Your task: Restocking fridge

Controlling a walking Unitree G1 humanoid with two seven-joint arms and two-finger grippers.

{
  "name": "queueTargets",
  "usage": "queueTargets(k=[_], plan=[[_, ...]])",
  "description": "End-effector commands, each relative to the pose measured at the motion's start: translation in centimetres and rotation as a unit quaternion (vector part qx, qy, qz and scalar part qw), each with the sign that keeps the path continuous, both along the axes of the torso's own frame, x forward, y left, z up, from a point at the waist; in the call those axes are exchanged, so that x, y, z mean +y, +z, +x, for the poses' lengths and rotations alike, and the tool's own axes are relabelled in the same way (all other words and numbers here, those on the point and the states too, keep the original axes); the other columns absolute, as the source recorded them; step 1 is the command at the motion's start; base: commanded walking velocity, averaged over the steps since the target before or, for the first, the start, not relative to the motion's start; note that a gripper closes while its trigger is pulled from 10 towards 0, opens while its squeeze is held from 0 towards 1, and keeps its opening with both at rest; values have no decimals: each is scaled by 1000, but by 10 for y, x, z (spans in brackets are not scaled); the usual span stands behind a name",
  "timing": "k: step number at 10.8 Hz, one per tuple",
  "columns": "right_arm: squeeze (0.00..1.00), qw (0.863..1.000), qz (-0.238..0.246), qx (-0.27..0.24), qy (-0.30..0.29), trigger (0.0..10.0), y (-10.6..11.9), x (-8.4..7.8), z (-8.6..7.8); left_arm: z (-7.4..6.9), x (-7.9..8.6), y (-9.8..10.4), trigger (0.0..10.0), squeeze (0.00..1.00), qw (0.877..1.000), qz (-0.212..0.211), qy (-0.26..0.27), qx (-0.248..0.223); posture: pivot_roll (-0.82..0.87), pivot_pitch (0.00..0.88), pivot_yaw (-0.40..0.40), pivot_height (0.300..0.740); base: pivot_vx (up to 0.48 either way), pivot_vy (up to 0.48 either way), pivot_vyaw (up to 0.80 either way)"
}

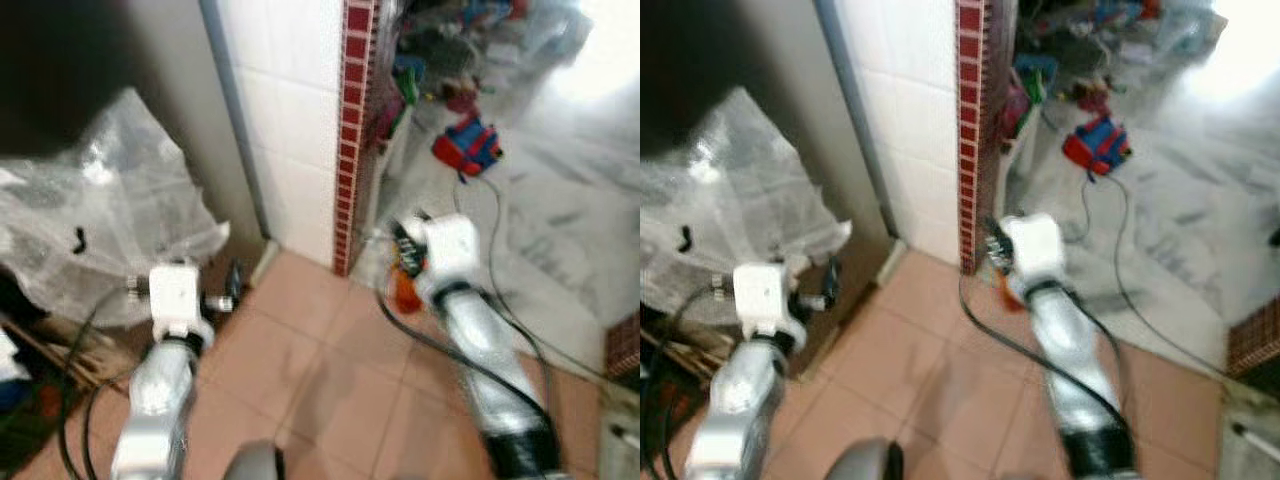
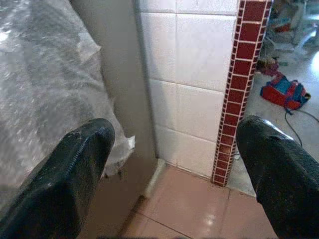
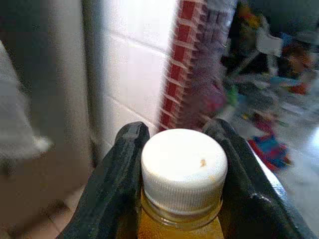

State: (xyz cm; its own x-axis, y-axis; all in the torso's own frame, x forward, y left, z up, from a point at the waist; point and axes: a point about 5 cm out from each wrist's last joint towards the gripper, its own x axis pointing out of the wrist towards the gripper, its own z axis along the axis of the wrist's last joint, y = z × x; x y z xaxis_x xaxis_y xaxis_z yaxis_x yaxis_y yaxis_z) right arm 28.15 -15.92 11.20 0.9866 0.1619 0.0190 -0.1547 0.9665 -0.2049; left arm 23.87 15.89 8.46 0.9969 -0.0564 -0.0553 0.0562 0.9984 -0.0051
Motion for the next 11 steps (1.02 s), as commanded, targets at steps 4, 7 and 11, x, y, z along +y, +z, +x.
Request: queueTargets(k=[4,7,11], plan=[[0,999,-4,25,-32,10000,-14,-12,-17,-9,4,-2,10000,0,1000,-8,-10,14,49,63,-1,740,0,0,0],[0,998,34,34,-47,10000,-15,-9,-14,-9,0,-2,10000,0,1000,-10,-18,18,51,69,-6,740,0,320,0],[0,999,2,26,-43,10000,-9,-10,-8,-11,-1,-2,10000,0,1000,-12,-19,21,57,72,-13,740,0,480,0]])
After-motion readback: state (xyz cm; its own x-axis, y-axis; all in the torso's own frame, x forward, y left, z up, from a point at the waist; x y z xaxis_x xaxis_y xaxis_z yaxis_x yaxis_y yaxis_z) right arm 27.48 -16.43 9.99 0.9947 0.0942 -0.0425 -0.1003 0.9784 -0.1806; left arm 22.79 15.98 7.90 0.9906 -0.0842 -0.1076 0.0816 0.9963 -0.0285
